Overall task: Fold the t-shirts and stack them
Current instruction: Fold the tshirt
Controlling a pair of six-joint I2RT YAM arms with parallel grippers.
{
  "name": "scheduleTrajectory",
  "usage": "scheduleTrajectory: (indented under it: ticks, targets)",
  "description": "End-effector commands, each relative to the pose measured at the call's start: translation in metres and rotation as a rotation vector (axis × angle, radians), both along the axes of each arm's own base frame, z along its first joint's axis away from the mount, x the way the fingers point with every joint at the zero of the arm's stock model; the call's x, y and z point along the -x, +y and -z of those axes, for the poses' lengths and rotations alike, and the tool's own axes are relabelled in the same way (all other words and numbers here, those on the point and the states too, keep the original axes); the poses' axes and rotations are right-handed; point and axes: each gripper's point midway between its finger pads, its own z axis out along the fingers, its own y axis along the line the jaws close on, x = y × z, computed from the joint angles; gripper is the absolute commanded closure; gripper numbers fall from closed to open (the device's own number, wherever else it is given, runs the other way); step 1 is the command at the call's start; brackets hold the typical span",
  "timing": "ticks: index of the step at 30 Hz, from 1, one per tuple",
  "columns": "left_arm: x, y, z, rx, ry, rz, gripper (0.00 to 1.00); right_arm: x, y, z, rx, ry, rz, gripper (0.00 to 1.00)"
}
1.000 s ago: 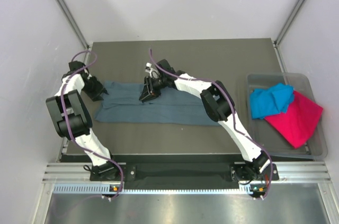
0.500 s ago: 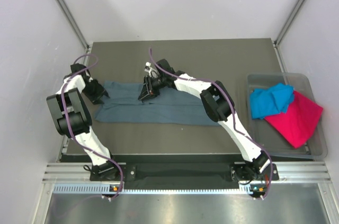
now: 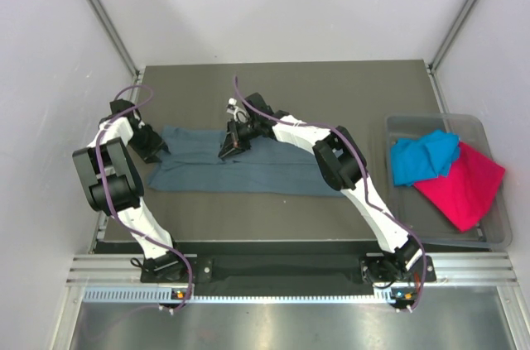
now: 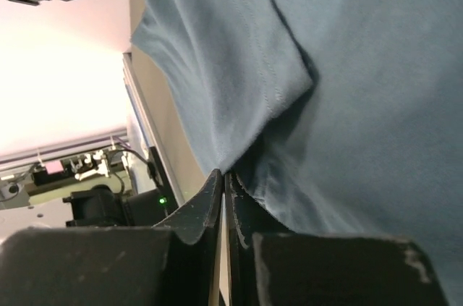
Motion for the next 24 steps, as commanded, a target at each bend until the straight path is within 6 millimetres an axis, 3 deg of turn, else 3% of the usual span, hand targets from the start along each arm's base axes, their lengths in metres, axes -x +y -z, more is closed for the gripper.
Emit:
scheduleTrajectory:
  ticks: [1,9,16,21,24]
  targets:
    - [-0.009,0.002,-0.021,-0.010,-0.063,0.010,0.53,0.001,-0.006,-0.019,0.009,-0.038,0.002,1.00]
    - [-0.005,-0.008,-0.033,0.022,-0.091,0.018,0.63,0.001,-0.018,-0.037,0.019,-0.027,0.010,1.00]
    - [0.003,-0.018,-0.049,0.045,-0.121,0.012,0.65,0.014,-0.028,-0.021,0.052,0.012,0.000,1.00]
    - [0.011,-0.030,-0.046,0.092,-0.115,0.013,0.65,0.015,-0.030,-0.023,0.046,0.000,-0.007,1.00]
    - [0.009,-0.040,-0.045,0.128,-0.137,0.008,0.65,0.016,-0.029,-0.023,0.030,-0.002,-0.029,0.91]
